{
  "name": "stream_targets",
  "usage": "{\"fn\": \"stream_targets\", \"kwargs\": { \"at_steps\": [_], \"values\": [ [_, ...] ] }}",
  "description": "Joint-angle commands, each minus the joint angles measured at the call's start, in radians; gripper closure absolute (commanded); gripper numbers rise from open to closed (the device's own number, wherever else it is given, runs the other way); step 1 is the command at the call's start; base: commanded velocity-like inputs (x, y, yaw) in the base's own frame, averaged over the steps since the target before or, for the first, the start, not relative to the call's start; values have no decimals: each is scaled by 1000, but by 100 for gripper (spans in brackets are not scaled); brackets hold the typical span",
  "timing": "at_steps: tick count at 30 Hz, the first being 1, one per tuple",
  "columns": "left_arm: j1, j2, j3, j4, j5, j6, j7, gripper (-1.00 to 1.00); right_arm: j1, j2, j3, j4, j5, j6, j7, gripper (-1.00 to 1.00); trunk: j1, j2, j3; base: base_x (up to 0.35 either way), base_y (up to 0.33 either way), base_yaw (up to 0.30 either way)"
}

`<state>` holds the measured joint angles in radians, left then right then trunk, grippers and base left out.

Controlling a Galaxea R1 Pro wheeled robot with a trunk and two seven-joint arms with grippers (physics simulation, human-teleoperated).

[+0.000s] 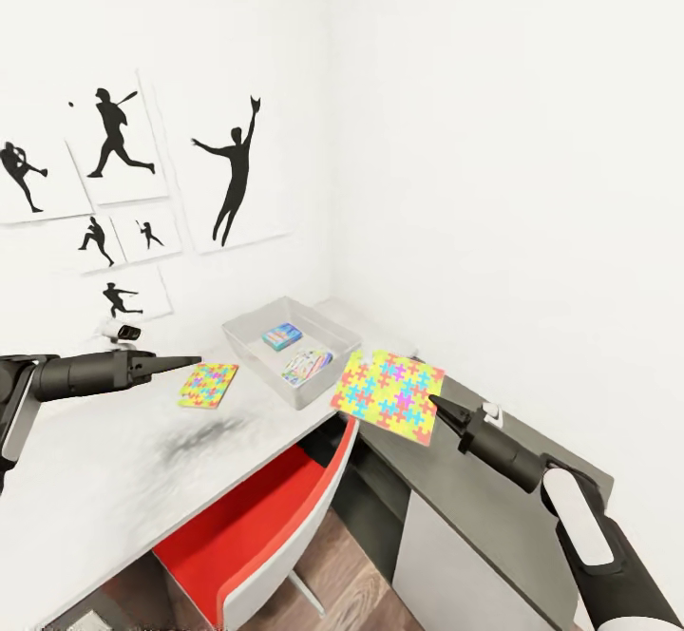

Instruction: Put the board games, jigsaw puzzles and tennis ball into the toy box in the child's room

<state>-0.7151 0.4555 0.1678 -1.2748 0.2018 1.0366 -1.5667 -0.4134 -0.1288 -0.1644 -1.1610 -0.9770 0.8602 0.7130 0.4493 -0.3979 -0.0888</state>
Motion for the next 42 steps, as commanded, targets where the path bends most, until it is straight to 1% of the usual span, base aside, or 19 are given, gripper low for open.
{"fn": "stream_targets", "kwargs": {
  "at_steps": [1, 15, 27, 33, 36, 42],
  "values": [
    [-1, 0, -1, 0, -1, 11, -4, -100, -1, 0, -1, 0, 0, 5, 2, 100, 1, -2, -1, 0, 0, 217],
    [-1, -1, -1, 0, -1, 10, -4, -100, -1, -1, -2, 0, 0, 5, 8, 100, 1, -2, 14, 0, 0, 213],
    [-1, 0, 6, 0, -1, 11, -4, -100, -1, -1, -3, 0, 0, 5, 10, 100, 1, -2, 15, 1, 1, 11],
    [-1, 0, 6, 0, -1, 11, -4, -100, -1, -2, -3, 0, 0, 5, 10, 100, 1, -2, 15, 105, 108, 207],
    [0, 0, 6, 0, 0, 11, -4, -100, -1, -2, -4, 0, 0, 5, 9, 100, 1, -2, 15, 22, 15, 77],
    [0, -1, 6, 0, 0, 10, -4, -100, -1, -1, -4, 0, 0, 5, 9, 100, 1, -2, 15, 94, -117, 3]
  ]
}}
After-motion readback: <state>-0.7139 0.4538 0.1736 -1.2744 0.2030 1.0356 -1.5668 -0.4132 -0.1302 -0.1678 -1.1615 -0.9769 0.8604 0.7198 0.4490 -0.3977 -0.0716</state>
